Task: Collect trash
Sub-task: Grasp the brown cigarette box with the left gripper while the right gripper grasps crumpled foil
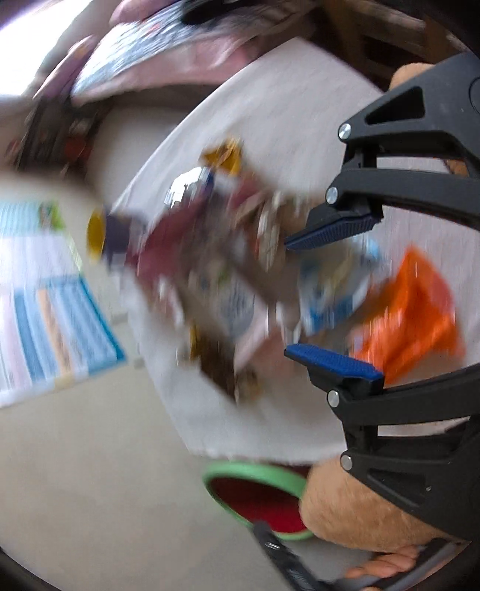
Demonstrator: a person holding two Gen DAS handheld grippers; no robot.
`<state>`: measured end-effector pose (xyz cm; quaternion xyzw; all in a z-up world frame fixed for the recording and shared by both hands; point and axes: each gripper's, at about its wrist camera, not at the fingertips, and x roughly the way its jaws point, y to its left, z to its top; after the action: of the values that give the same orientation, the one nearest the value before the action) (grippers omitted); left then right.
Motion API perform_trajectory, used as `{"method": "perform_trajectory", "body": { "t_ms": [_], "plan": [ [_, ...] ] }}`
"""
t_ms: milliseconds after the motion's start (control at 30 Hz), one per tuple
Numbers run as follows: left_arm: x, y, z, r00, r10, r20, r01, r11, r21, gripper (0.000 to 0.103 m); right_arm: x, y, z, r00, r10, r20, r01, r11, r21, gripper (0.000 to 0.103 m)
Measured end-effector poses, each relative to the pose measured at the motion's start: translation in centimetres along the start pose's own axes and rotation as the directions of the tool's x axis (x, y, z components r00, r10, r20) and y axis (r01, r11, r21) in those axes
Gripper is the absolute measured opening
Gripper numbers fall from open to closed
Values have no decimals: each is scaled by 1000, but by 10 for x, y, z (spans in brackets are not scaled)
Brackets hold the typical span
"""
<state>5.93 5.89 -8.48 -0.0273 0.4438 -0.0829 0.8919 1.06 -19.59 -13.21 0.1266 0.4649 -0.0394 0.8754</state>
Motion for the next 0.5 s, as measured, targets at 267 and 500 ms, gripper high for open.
{"method": "perform_trajectory", "body": {
  "t_ms": [267, 500],
  "plan": [
    [15, -48, -17, 996, -28, -80, 36, 994, 100, 43, 47, -49, 9, 999, -8, -41, 12, 995, 101, 52],
    [28, -79, -30, 990, -24, -136, 49, 982, 181, 45, 66, -58, -4, 995, 79, -55, -72, 990, 125, 25]
  ]
}}
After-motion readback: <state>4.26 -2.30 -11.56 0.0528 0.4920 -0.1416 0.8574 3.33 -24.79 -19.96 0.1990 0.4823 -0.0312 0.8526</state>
